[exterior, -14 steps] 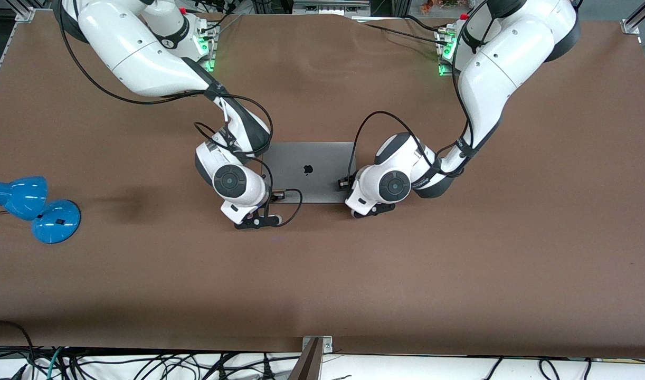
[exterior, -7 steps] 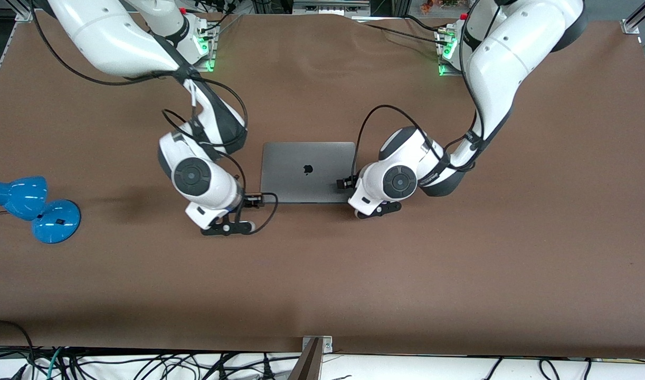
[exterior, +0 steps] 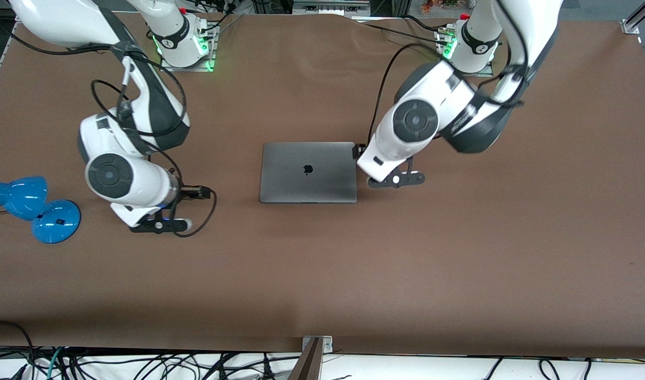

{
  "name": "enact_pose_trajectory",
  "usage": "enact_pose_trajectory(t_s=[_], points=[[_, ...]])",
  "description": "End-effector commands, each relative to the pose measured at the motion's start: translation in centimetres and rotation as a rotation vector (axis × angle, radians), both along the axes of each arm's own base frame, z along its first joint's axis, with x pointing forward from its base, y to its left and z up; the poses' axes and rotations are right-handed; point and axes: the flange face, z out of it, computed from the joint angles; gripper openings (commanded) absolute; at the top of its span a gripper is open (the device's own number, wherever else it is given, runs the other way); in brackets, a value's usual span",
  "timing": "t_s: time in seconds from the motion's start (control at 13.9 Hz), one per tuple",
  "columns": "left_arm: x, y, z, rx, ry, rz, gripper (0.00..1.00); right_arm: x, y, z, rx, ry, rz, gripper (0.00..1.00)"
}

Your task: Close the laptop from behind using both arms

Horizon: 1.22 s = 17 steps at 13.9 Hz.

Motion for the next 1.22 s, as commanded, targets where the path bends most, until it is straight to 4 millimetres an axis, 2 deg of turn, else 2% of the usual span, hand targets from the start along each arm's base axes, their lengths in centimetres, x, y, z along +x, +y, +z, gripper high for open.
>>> enact_pose_trajectory(t_s=[0.0, 0.07, 0.22, 0.29, 0.5, 0.65, 0.79, 0.93, 1.08, 1.15], points=[[-1.4, 3.9, 4.8, 0.055, -0.043, -0.075, 1.0, -0.8, -1.8, 3.5, 0.007, -0.005, 0.019, 1.0], [-1.8, 4.9, 6.5, 0.064, -0.045, -0.112, 1.0, -0.8, -2.8, 4.9, 0.01, -0.028, 0.022, 1.0], [-2.1, 8.8, 10.3, 0.025, -0.035, -0.13, 1.0, -1.5, -3.9, 8.0, 0.006, -0.067, -0.001, 1.0], [-2.1, 11.6, 12.2, -0.002, -0.031, -0.167, 1.0, -2.0, -4.7, 9.5, -0.009, -0.087, -0.018, 1.0], [-2.5, 19.0, 16.0, -0.009, -0.068, -0.208, 1.0, -4.2, -7.4, 14.1, -0.045, -0.162, -0.073, 1.0], [-2.5, 24.4, 16.8, -0.017, -0.075, -0.207, 1.0, -5.9, -9.9, 17.0, 0.005, -0.191, -0.149, 1.0], [-2.8, 28.7, 16.6, -0.032, -0.074, -0.218, 1.0, -7.7, -12.8, 19.5, 0.053, -0.212, -0.178, 1.0], [-2.9, 31.2, 16.3, -0.024, -0.066, -0.189, 1.0, -8.9, -14.4, 21.8, 0.059, -0.234, -0.117, 1.0], [-3.4, 33.1, 15.5, -0.02, -0.081, -0.17, 1.0, -10.1, -16.4, 23.8, 0.061, -0.235, -0.15, 1.0], [-4.1, 34.1, 14.7, -0.026, -0.109, -0.198, 1.0, -10.7, -16.6, 24.6, 0.059, -0.223, -0.154, 1.0]])
